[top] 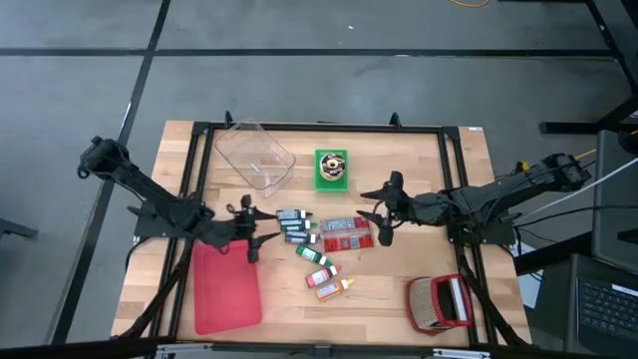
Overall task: Pick & Place Food Item
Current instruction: Put the red popcorn bag into the pink bin
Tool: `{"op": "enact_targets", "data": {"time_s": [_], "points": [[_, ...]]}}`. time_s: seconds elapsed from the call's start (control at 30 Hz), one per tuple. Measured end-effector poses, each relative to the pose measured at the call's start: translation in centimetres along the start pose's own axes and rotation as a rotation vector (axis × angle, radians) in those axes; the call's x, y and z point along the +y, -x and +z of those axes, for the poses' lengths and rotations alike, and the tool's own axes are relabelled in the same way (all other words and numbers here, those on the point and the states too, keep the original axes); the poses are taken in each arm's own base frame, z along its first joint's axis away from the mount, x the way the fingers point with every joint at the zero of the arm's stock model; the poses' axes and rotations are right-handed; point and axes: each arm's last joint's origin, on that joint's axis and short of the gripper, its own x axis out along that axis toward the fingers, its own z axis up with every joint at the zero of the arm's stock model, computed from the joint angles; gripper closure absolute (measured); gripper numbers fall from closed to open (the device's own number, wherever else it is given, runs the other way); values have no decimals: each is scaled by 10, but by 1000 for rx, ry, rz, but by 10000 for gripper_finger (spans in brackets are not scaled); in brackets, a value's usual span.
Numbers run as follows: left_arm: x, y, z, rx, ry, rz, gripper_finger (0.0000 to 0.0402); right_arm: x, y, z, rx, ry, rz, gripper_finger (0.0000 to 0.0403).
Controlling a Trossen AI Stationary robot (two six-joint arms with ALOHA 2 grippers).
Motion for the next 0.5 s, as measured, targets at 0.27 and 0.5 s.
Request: {"op": "enact_targets", "data": {"time_s": [0.27,0.5], "points": [[3,-44,28,175,-246,4,188,2,-19,-12,64,-34,-9,176],[-3,-90,21,310,-585,58,188,6,-27,-15,47,-41,-6,176]]}}
